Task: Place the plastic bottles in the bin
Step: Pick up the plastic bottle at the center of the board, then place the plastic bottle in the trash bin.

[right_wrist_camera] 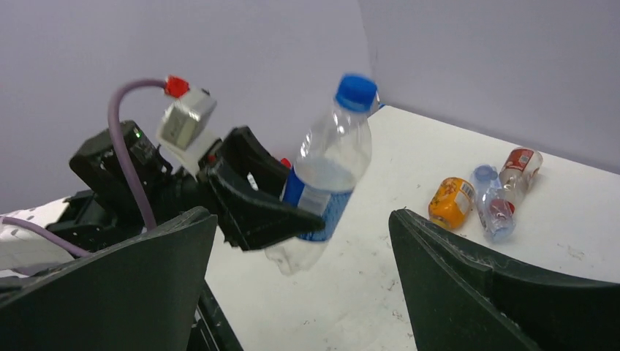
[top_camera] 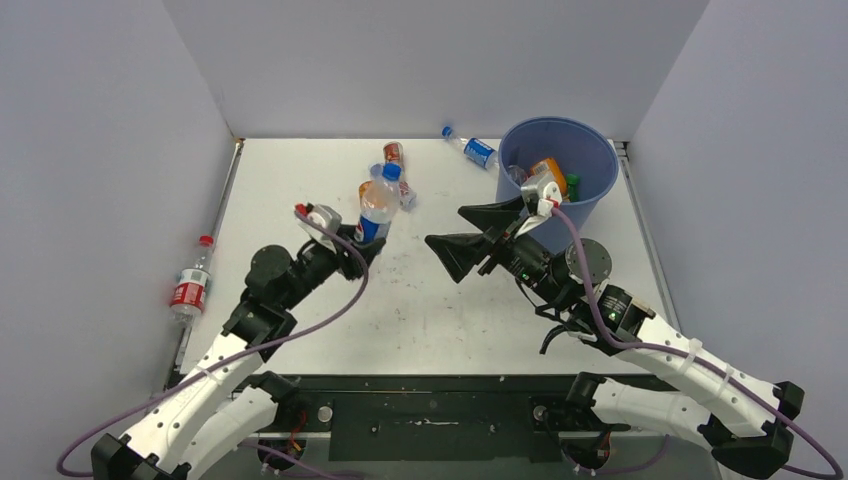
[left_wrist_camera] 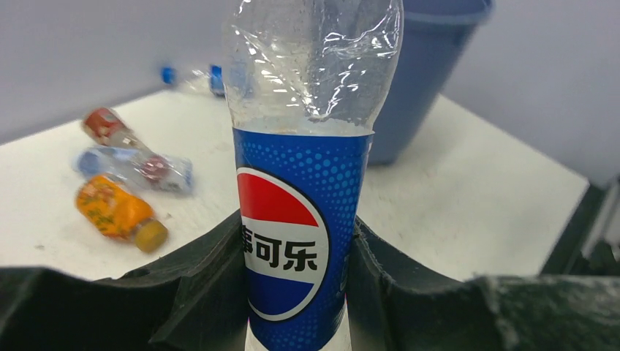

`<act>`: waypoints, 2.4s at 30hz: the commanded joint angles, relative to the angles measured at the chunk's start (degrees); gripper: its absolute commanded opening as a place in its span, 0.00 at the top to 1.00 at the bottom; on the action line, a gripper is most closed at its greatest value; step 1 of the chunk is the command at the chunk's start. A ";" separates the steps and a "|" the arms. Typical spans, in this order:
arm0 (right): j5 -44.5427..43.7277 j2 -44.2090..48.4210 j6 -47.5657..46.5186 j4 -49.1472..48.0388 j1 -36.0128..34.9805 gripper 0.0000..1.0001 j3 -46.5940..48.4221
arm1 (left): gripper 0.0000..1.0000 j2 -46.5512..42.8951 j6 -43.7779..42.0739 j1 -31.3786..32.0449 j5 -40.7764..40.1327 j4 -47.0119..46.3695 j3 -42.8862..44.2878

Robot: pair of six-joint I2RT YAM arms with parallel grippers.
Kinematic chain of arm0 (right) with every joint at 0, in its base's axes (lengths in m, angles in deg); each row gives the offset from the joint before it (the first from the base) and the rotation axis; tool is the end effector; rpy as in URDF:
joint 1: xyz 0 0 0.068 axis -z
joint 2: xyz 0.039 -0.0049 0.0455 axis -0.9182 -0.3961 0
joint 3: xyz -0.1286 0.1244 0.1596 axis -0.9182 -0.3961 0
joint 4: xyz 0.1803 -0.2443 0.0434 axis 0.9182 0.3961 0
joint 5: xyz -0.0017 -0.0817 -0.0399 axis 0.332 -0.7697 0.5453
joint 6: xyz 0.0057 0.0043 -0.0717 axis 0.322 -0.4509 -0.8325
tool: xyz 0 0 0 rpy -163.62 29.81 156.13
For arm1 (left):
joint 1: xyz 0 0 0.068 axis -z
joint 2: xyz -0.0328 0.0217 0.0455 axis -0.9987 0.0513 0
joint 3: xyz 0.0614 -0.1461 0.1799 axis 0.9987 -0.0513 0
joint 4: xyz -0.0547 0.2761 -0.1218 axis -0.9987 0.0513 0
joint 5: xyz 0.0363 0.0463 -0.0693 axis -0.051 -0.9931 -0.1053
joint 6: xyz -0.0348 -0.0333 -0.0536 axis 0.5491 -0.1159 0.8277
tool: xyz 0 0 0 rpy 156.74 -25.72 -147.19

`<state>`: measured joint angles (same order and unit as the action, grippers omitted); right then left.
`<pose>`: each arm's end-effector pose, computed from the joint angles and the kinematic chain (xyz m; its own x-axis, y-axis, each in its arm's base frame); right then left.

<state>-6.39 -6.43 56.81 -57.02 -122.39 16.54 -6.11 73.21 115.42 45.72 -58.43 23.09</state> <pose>0.1624 0.2387 0.4089 -0.1959 0.3315 -0.9229 -0.8122 0.4725 0.3421 0.2480 -0.1481 0.3125 -0.0768 -0.1848 -0.9798 0.6459 0.7394 -0.1901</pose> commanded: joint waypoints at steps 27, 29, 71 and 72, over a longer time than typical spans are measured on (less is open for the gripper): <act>3.33 -9.61 6.31 -9.55 -0.50 0.17 3.62 | 0.75 -12.50 -17.55 19.62 -3.38 -8.49 -11.34; 3.28 -9.90 6.77 -9.16 -0.60 0.29 3.73 | 0.75 -12.65 -17.55 19.76 -3.43 -8.58 -11.34; -29.62 -26.16 -12.31 -10.32 42.69 0.95 20.17 | 0.04 -10.39 -16.53 21.93 -26.19 -1.93 -8.20; -29.25 -26.68 -12.66 -12.58 43.19 0.95 18.39 | 0.04 -10.44 -16.65 21.99 -26.33 -1.81 -8.11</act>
<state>-40.61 -32.26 40.48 -62.85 -80.88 38.40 -16.41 56.51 136.93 21.06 -60.53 11.44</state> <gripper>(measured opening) 0.363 0.961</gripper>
